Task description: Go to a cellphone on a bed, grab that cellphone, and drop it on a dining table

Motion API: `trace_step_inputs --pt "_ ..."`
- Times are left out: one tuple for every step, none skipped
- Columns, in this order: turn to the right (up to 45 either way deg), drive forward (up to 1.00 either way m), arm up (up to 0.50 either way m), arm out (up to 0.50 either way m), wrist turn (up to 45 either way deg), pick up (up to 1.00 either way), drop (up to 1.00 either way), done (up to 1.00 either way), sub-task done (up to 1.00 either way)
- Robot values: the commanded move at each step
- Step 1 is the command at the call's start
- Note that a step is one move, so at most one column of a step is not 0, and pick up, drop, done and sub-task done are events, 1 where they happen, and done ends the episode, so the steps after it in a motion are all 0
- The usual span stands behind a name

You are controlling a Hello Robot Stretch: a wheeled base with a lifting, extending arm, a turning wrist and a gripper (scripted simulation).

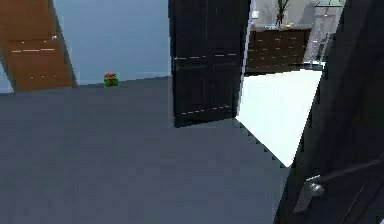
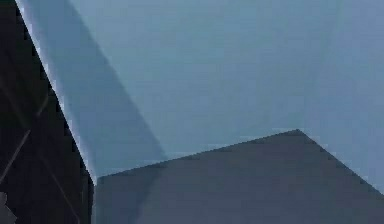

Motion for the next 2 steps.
trace_step_inputs --pt "3.0 0.00 0.00 0.00 0.0 0.00 0.00 0.00 0.00" --pt "0.0 0.85 0.00 0.00 0.0 0.00 0.00 0.00 0.00"
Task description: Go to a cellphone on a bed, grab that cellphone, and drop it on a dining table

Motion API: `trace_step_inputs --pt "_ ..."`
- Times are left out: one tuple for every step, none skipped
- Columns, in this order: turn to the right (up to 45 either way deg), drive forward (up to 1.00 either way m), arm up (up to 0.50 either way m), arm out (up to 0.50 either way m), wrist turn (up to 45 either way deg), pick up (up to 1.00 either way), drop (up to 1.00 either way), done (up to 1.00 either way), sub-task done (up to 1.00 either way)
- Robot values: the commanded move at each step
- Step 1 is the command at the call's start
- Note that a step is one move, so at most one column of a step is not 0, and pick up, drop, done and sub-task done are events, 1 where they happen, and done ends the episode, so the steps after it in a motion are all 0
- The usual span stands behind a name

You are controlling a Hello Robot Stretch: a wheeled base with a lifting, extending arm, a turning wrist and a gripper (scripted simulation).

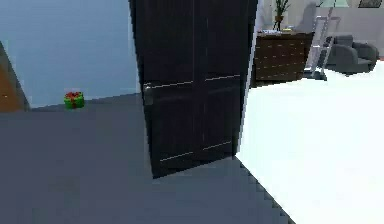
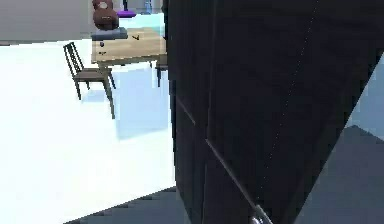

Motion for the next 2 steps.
trace_step_inputs --pt "-39.0 0.00 0.00 0.00 0.0 0.00 0.00 0.00 0.00" --pt "0.0 0.20 0.00 0.00 0.0 0.00 0.00 0.00 0.00"
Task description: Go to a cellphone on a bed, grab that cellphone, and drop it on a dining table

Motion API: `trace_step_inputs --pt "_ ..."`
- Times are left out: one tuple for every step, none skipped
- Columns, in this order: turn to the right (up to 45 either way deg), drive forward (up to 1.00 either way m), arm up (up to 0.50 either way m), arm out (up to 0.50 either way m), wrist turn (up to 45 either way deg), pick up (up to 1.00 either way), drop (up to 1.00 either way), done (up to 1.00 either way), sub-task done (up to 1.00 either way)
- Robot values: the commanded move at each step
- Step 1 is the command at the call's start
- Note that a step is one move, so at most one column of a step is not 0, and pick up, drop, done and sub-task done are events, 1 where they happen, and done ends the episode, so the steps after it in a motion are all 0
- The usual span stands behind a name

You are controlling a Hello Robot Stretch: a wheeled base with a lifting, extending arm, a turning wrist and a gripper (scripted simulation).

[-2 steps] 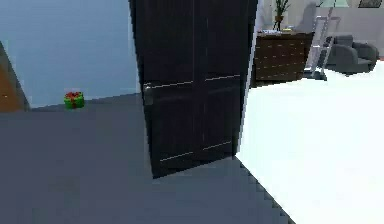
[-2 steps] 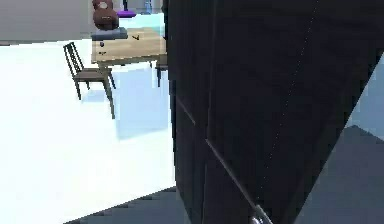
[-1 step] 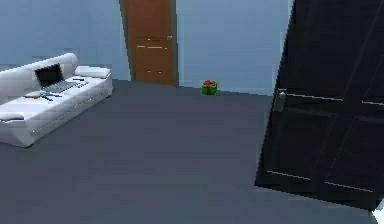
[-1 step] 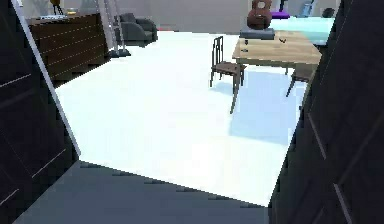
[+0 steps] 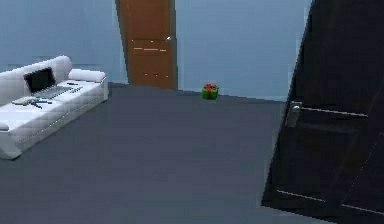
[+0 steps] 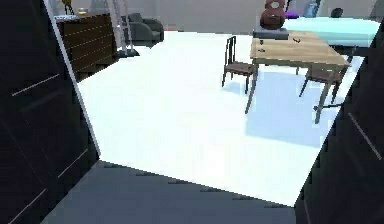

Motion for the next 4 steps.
trace_step_inputs --pt "45.0 0.00 0.00 0.00 0.0 0.00 0.00 0.00 0.00" --pt "45.0 0.00 0.00 0.00 0.0 0.00 0.00 0.00 0.00" --pt "0.0 1.00 0.00 0.00 0.0 0.00 0.00 0.00 0.00" --pt "0.0 1.00 0.00 0.00 0.0 0.00 0.00 0.00 0.00"
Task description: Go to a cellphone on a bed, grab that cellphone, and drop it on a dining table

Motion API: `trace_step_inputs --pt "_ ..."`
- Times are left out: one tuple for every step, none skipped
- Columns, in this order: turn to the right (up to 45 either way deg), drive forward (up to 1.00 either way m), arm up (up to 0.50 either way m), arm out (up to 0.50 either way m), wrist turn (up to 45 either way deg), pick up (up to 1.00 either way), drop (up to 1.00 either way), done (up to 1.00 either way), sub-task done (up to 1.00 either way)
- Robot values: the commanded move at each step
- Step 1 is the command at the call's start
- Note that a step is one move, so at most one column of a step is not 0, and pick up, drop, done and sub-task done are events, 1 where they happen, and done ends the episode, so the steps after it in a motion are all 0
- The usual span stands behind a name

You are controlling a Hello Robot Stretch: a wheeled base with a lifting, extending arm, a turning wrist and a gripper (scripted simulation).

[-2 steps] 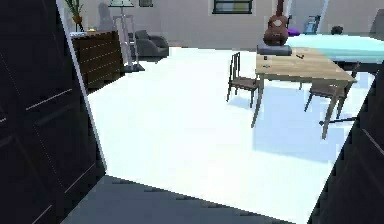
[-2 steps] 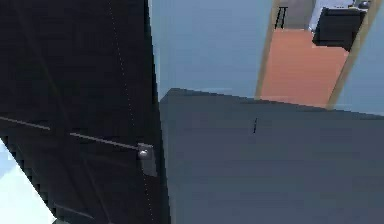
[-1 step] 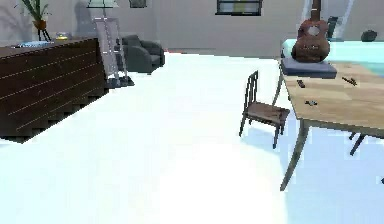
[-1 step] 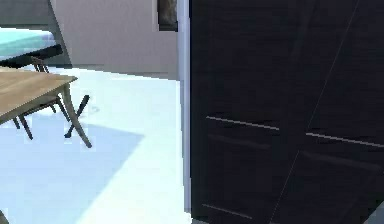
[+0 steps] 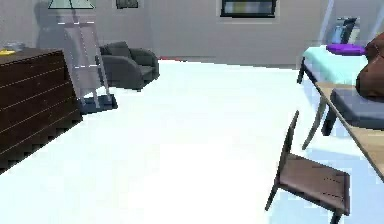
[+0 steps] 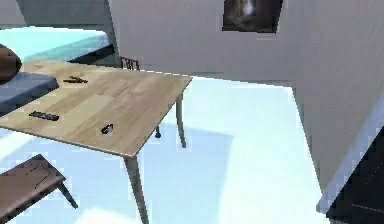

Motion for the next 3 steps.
trace_step_inputs --pt "0.0 0.90 0.00 0.00 0.0 0.00 0.00 0.00 0.00" --pt "15.0 0.00 0.00 0.00 0.0 0.00 0.00 0.00 0.00" --pt "0.0 0.85 0.00 0.00 0.0 0.00 0.00 0.00 0.00"
